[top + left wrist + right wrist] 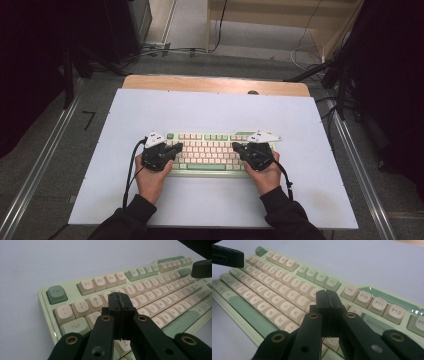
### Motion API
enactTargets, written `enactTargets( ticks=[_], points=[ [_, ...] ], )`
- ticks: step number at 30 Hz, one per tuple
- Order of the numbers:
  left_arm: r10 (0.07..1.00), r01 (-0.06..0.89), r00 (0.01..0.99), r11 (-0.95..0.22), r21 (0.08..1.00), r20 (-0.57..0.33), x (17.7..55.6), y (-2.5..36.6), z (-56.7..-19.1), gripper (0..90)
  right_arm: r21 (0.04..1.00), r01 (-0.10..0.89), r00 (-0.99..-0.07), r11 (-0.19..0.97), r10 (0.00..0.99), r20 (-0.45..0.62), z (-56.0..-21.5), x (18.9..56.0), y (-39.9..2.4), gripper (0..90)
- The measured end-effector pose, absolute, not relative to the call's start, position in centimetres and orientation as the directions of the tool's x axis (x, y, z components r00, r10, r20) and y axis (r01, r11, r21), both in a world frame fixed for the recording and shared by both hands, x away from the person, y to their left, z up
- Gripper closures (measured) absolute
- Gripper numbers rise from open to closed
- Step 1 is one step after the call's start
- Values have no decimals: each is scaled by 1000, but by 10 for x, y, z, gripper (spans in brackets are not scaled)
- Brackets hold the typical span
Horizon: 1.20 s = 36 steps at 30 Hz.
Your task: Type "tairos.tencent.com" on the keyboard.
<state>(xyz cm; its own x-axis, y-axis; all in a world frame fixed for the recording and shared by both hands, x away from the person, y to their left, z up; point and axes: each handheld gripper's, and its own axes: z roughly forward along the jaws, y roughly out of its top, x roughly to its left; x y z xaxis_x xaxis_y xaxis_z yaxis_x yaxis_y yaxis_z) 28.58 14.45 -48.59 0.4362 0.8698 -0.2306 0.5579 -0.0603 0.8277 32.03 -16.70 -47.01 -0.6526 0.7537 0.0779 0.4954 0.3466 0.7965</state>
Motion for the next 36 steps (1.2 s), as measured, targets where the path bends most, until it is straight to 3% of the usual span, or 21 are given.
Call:
enactTargets(
  ticks=[36],
  points=[
    [871,555,439,-68,829,-222,285,144,-487,900,764,517,-678,386,729,90,-484,302,-161,875]
  ],
)
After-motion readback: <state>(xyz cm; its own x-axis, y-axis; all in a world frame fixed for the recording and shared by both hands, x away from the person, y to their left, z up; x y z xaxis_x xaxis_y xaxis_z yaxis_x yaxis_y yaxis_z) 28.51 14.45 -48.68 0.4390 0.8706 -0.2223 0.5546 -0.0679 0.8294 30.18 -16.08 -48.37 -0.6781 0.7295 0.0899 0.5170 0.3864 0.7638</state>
